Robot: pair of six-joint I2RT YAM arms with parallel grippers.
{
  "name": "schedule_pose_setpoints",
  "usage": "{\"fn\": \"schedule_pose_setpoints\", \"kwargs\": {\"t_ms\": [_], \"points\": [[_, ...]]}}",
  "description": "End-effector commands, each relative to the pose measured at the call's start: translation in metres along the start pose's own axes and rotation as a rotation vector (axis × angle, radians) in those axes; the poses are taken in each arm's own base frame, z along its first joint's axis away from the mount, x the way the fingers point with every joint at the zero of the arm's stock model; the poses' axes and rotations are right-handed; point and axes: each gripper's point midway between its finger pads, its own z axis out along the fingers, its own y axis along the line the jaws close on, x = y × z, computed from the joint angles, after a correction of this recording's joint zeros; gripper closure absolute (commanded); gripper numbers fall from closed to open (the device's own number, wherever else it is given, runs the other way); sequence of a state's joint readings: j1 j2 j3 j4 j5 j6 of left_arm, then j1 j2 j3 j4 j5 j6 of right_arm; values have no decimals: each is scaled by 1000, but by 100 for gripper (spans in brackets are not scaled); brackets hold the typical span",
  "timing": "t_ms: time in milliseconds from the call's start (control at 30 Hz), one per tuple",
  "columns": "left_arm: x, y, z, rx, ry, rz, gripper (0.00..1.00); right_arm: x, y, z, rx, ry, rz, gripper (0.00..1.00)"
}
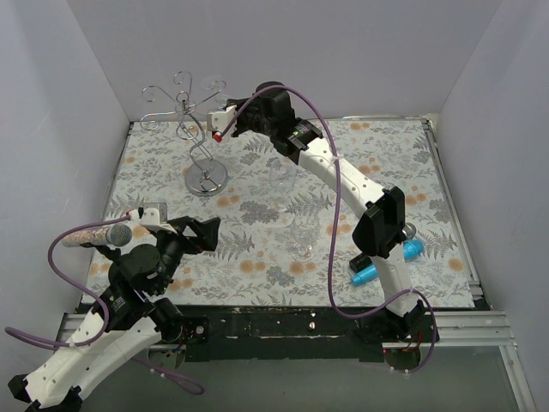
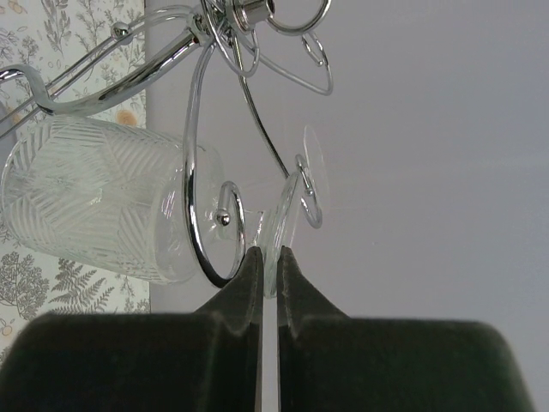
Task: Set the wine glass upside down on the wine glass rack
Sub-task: Turn the wine glass upside down at the wine rack.
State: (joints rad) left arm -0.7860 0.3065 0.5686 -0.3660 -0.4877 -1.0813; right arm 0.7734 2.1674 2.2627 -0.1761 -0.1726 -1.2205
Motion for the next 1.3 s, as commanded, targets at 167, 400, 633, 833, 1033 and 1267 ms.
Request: {"fn": "schedule_pose_setpoints", "kwargs": {"t_ms": [167, 400, 633, 833, 1033, 1267], "points": [[0, 4, 0, -16, -3, 5, 2, -45, -64, -15, 176, -109, -125, 99], [-1, 3, -1, -13, -9, 2, 2, -52, -62, -14, 170, -120, -188, 99], [-4, 4, -3, -14, -20, -3, 2, -62, -61, -11, 174, -141, -246, 99], [-6, 4, -4, -13, -28, -8, 2, -73, -62, -13, 177, -190, -292, 99], [-10, 5, -7, -12, -41, -19, 2, -82, -57, -11, 162, -234, -333, 99], [-10, 5, -8, -8, -41, -18, 2, -84, -50, -10, 142, -257, -398, 99]]}}
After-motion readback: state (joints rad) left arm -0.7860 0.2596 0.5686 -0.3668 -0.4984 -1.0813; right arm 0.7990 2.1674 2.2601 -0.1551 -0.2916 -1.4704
